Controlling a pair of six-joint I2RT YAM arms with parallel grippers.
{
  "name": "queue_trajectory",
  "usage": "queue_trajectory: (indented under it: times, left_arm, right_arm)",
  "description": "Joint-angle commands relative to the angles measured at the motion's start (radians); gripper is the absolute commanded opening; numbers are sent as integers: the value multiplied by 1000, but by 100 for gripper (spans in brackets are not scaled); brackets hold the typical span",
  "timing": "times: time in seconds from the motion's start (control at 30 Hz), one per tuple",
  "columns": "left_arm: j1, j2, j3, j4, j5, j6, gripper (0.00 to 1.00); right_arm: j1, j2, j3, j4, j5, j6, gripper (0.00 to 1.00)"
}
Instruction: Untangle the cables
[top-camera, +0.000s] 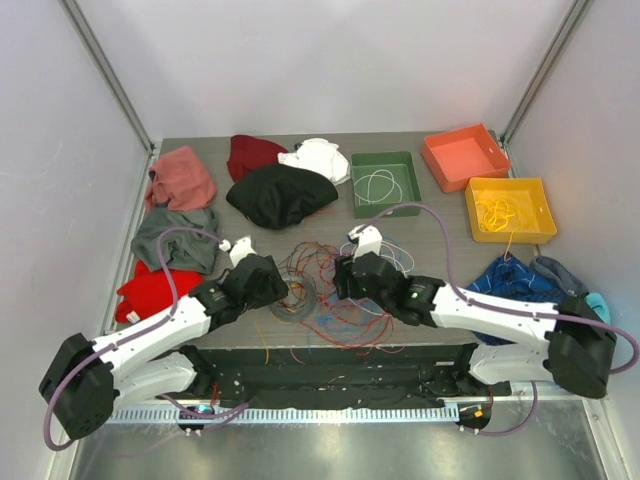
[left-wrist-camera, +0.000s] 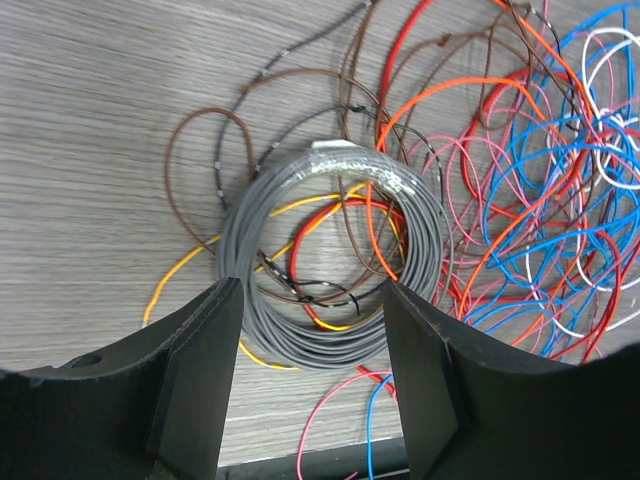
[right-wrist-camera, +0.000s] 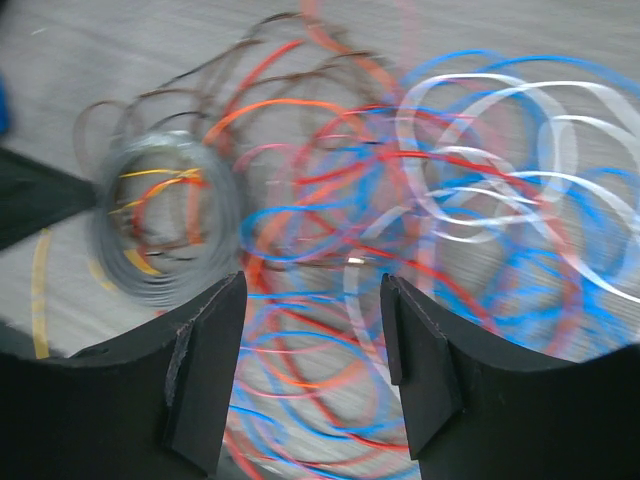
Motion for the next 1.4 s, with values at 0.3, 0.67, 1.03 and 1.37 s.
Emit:
queue_trajectory:
  times: [0.3,0.67,1.03,1.37]
  left_arm:
    - [2,-156,-61,47,20,-1,63]
    - [2,-213,-82,10,8,-1,62]
    - [2,-279,-88,8,-16,7,63]
    - [2,-296,-61,112,-6,50,63]
  right_arm:
    - [-9,327,162,182,-129,138,67]
    - [-58,439,176,346,-108,167,36]
    - [-45,-13,296,172,29,-30,1]
    - [-43,-141,841,-168,-74,-202,1]
